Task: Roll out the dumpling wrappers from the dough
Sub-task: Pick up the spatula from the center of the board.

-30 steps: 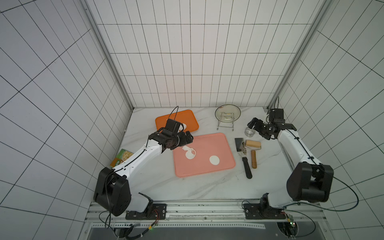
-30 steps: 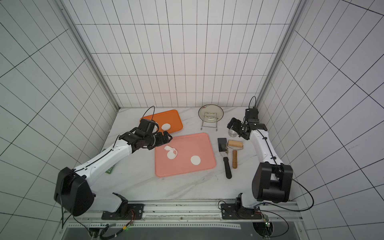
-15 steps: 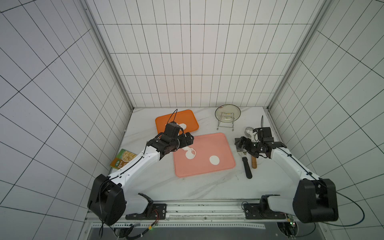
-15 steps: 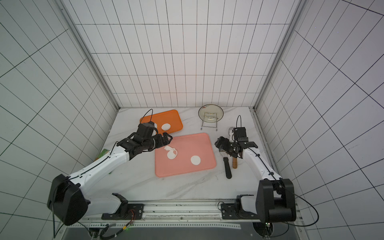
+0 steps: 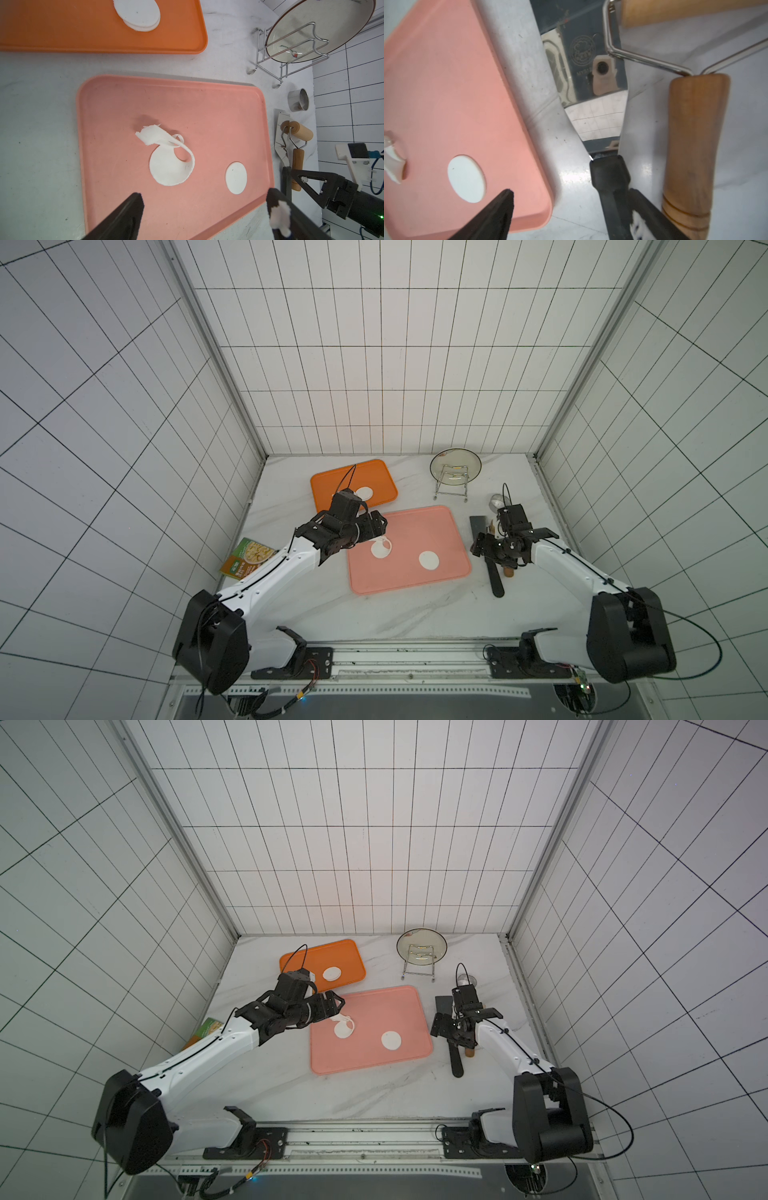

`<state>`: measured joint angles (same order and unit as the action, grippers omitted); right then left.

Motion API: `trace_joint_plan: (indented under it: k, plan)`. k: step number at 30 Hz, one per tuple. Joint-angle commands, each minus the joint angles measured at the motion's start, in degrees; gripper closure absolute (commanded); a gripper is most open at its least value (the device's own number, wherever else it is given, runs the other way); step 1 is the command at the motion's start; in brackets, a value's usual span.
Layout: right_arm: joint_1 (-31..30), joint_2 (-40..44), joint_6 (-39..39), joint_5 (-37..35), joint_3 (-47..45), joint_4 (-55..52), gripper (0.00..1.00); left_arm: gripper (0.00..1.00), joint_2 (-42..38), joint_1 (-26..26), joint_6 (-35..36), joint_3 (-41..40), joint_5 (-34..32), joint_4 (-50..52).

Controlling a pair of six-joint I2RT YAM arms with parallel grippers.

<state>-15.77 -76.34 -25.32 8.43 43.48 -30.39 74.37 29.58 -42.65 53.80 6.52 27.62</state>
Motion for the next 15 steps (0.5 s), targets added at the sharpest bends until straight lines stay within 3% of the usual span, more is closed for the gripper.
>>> trace_joint_plan:
  k: [1, 15]
  plan:
    - [-0.7, -1.3, 0.7, -4.7, -1.0, -2.0, 0.13, 0.08, -0.3, 0.2, -0.3, -0.5, 0.3, -1.2]
    - [-1.4, -6.8, 0.2, -4.4, -2.1, -0.3, 0.22, 0.10, 1.3, 0.1, -0.1, 0.5, 1.3, -1.3]
